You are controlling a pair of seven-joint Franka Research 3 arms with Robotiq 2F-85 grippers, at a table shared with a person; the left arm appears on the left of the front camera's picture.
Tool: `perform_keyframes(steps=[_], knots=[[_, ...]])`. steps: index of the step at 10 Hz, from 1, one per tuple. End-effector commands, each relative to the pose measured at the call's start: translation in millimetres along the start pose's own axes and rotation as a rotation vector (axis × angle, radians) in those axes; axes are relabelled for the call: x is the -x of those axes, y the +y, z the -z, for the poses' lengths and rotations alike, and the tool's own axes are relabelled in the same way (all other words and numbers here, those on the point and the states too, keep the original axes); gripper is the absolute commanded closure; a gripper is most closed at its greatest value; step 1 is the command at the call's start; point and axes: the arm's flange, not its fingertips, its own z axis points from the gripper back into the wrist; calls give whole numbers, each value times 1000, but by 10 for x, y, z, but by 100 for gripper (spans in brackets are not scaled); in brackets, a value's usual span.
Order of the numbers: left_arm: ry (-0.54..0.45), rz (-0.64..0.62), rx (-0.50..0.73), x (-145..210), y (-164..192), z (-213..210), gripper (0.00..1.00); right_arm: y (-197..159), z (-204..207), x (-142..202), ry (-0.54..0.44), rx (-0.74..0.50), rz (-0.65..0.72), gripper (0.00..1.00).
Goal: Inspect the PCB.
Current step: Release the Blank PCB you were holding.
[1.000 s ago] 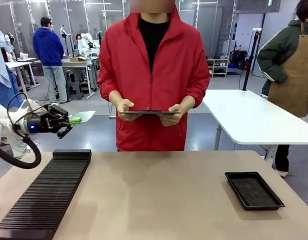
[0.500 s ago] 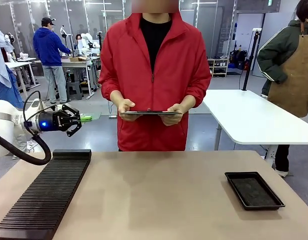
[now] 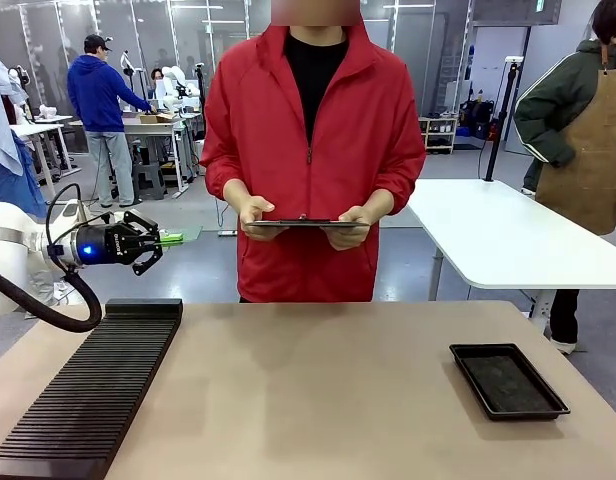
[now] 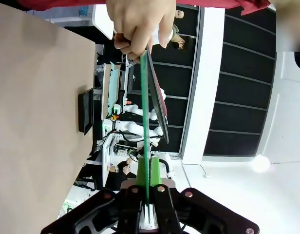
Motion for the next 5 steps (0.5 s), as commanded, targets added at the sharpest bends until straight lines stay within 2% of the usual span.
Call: perform_keyframes(steps=[1, 5], knots=[[2, -10, 0, 5, -10, 12, 97, 13, -9, -13, -10, -11, -12, 0], [2, -10, 0, 5, -10, 12, 97, 13, -9, -13, -10, -11, -12, 0]])
